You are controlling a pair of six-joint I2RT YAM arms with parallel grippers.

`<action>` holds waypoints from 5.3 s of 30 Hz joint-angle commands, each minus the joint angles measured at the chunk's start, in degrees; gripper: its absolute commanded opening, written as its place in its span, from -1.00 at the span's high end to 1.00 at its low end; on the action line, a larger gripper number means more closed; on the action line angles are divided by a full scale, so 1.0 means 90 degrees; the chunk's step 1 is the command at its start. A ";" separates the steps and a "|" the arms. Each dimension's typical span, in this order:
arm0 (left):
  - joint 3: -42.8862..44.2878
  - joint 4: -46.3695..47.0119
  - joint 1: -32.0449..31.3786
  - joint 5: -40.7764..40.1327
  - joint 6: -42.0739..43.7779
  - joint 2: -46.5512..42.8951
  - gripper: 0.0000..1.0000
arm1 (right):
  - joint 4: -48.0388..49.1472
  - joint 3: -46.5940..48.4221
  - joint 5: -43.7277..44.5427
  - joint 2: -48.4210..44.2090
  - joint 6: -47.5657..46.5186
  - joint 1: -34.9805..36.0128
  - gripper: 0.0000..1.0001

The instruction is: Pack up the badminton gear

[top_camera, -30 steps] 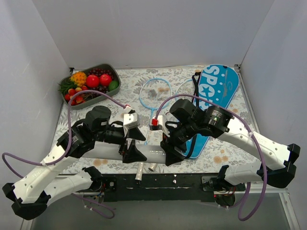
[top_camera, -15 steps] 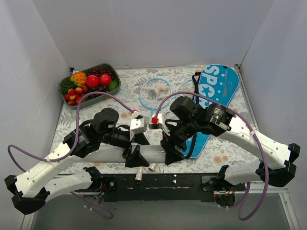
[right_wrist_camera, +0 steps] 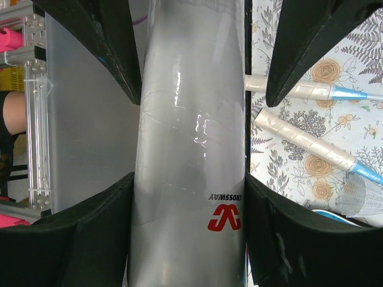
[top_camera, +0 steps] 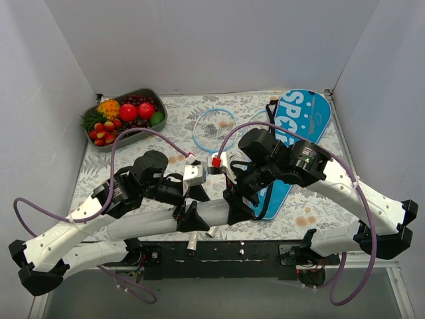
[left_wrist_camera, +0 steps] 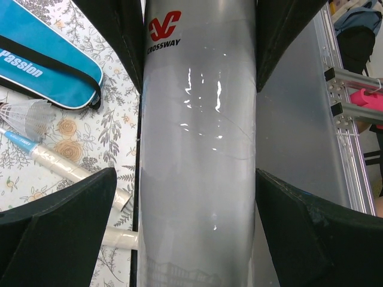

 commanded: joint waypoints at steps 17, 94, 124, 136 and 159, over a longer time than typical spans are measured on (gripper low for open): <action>-0.0296 0.0442 -0.0040 0.0287 0.0038 0.0163 0.00 | 0.0947 0.0434 -0.0379 -0.0339 0.0072 0.0028 0.97; -0.3636 0.4710 -0.0010 -0.4361 0.0145 -0.2357 0.97 | 0.3360 -0.2184 0.5235 0.1721 0.2748 -0.4190 -0.02; -0.3850 0.4749 -0.0010 -0.4127 0.0184 -0.2757 0.99 | 0.3438 -0.1851 0.5666 0.3304 0.3041 -0.4181 0.68; -0.3841 0.4720 -0.0010 -0.4117 0.0174 -0.2728 0.99 | 0.3555 -0.2027 0.5617 0.3480 0.3109 -0.4181 0.45; -0.3890 0.4749 -0.0020 -0.4234 0.0194 -0.2562 1.00 | 0.3418 -0.2661 0.5080 0.1821 0.2925 -0.4171 0.97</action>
